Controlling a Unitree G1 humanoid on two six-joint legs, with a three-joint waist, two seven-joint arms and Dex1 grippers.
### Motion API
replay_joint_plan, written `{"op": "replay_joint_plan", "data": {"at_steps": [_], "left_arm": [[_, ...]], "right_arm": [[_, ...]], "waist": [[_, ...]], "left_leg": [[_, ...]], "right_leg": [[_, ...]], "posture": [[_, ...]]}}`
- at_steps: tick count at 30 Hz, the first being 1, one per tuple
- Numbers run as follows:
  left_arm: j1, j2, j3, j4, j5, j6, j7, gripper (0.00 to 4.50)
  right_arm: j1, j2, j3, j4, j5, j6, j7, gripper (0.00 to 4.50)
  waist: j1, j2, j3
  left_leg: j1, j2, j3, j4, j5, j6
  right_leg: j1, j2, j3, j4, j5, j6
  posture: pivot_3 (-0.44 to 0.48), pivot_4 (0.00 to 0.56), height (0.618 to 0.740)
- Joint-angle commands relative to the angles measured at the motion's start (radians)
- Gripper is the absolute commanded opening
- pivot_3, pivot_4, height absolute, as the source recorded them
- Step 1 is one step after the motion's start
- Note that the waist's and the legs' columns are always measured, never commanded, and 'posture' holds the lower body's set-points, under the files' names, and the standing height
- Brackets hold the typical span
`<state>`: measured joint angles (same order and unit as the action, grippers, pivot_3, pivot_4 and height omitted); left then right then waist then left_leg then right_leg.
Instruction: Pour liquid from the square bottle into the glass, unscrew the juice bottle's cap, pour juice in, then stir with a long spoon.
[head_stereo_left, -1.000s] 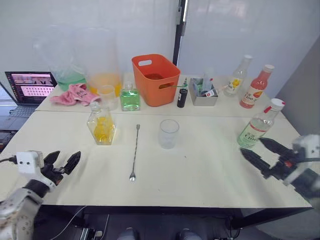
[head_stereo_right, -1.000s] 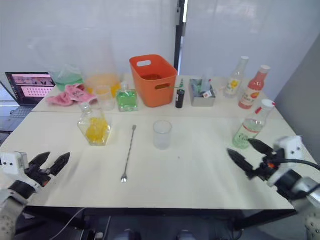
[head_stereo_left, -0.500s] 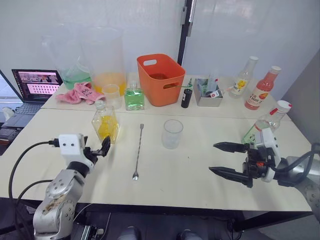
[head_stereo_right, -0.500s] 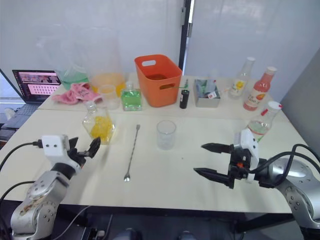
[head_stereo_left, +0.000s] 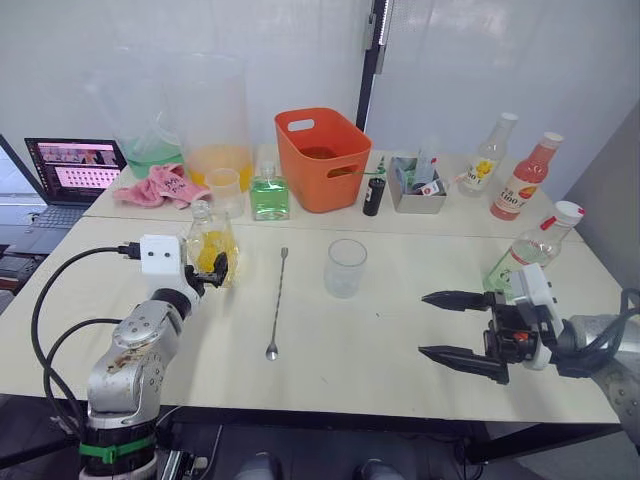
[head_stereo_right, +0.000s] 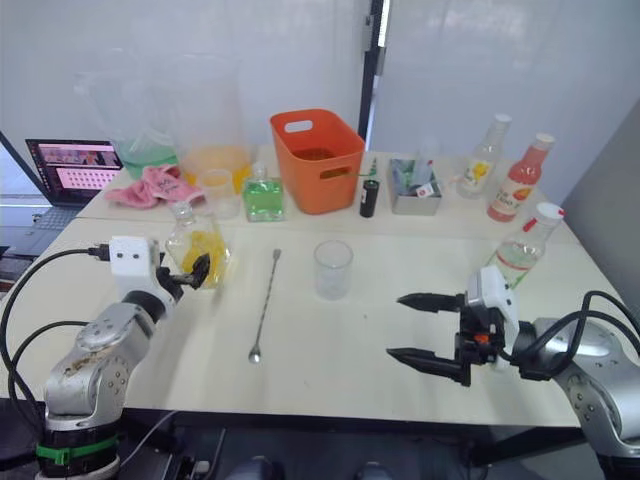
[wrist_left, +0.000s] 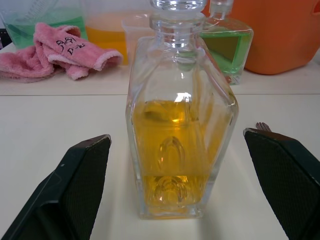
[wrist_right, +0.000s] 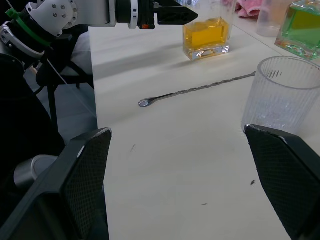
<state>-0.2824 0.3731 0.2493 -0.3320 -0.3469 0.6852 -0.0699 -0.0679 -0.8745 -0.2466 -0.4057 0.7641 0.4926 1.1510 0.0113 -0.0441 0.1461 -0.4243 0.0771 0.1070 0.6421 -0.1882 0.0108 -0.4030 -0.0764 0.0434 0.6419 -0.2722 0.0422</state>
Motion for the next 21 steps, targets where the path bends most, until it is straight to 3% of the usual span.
{"op": "replay_joint_plan", "data": {"at_steps": [1,11,12,16,21], "left_arm": [[-0.075,0.006,-0.021,0.067,0.031,-0.026,-0.011,4.5],[-0.216,-0.002,-0.075,0.295,0.103,-0.103,-0.043,4.5],[-0.22,-0.002,-0.078,0.303,0.108,-0.114,-0.048,3.97],[-0.228,-0.01,-0.078,0.324,0.124,-0.164,-0.058,2.8],[-0.231,-0.006,-0.071,0.341,0.137,-0.223,-0.078,2.8]], "right_arm": [[0.009,0.005,-0.036,-0.043,0.006,-0.01,-0.024,4.49],[0.038,0.016,-0.057,-0.081,0.023,0.002,-0.091,4.49],[0.039,0.016,-0.058,-0.084,0.025,0.004,-0.095,4.5],[0.044,0.016,-0.06,-0.092,0.029,0.006,-0.106,4.5],[0.053,0.02,-0.052,-0.093,0.02,0.002,-0.12,4.5]], "waist": [[0.002,0.0,0.0],[0.001,-0.001,0.0],[0.0,-0.001,0.0],[0.002,-0.001,0.0],[0.004,-0.001,0.001]], "left_leg": [[0.0,0.0,0.0,0.0,0.0,0.0],[-0.001,0.0,-0.001,0.0,0.0,0.0],[-0.001,0.0,-0.001,0.0,0.0,0.0],[-0.001,0.0,-0.001,0.0,0.0,0.0],[-0.001,-0.001,-0.001,0.0,0.0,0.0]], "right_leg": [[0.0,0.0,0.0,0.0,0.0,0.0],[0.0,0.0,-0.001,0.0,0.0,0.0],[0.0,0.0,-0.001,0.0,0.0,0.0],[0.0,0.0,0.0,0.0,0.0,0.0],[0.0,0.0,-0.001,0.0,0.001,0.001]], "posture": [[0.0,0.15,0.739],[0.0,0.15,0.739],[0.0,0.15,0.739],[0.0,0.15,0.739],[0.0,0.15,0.739]]}}
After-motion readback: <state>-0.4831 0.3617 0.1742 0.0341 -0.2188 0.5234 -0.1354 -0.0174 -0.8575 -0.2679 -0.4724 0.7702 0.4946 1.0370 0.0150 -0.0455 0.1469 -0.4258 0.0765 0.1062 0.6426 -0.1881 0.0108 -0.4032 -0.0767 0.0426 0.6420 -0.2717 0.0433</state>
